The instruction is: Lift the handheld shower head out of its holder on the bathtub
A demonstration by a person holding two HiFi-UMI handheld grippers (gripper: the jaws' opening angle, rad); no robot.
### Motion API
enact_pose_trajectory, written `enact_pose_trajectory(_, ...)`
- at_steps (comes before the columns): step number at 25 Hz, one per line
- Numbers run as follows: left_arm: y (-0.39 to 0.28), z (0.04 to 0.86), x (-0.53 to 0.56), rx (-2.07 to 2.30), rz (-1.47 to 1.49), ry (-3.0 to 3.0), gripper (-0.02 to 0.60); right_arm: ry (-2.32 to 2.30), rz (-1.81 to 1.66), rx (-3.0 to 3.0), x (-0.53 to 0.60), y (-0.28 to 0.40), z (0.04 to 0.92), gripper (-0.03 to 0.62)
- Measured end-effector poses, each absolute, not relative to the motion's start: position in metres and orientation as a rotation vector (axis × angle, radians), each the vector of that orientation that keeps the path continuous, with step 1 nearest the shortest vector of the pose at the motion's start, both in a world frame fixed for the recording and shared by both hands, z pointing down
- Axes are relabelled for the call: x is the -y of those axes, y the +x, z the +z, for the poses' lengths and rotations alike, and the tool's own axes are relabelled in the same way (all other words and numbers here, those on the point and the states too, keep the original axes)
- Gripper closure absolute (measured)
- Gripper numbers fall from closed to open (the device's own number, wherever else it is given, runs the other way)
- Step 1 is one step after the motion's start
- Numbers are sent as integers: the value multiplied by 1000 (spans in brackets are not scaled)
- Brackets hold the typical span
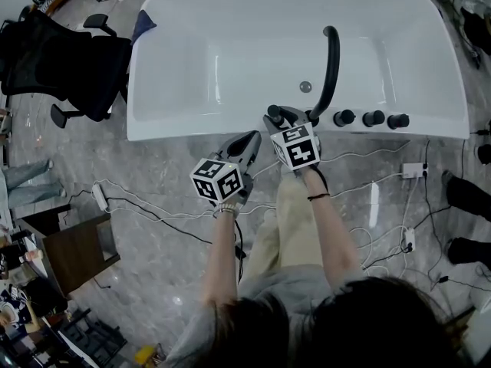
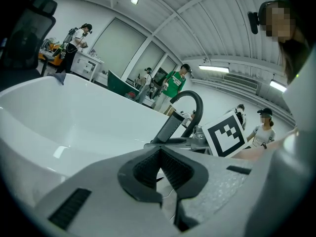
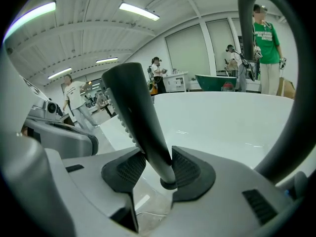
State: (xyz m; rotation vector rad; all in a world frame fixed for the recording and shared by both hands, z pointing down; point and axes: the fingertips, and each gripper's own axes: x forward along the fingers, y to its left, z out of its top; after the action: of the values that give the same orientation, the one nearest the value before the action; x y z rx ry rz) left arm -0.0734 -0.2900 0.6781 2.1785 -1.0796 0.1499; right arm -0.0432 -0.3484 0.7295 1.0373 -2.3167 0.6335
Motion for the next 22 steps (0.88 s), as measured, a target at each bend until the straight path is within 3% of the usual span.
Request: enact_pose_trajectory(22, -74, 670, 301, 1094, 122, 2167, 577, 1093, 546, 2294, 351, -40, 706, 459)
